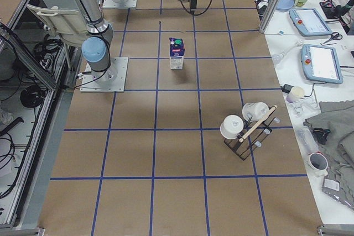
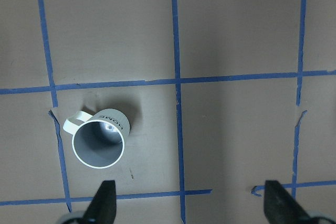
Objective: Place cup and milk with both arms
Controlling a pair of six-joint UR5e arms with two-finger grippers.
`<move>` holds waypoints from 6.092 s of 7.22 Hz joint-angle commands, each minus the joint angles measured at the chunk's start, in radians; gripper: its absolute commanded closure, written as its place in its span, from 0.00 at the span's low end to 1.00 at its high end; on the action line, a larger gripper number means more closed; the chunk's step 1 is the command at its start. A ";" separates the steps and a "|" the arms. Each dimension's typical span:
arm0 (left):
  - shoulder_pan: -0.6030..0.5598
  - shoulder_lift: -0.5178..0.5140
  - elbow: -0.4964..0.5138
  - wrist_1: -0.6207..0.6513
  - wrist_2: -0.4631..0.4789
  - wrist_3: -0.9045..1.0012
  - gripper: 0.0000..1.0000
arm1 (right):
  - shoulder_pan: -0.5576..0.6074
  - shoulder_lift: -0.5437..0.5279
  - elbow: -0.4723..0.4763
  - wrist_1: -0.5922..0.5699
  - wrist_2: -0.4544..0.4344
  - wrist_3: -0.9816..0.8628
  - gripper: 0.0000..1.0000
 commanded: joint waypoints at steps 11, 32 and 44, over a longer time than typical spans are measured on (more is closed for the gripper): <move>0.005 -0.010 -0.003 -0.020 -0.019 0.031 0.00 | 0.000 -0.002 -0.005 0.000 0.002 0.000 0.00; 0.403 -0.095 -0.289 0.207 -0.019 0.031 0.00 | -0.002 0.000 -0.001 0.002 -0.003 0.000 0.00; 0.413 -0.158 -0.447 0.352 -0.039 0.008 0.00 | 0.000 -0.003 -0.002 0.002 -0.003 0.000 0.00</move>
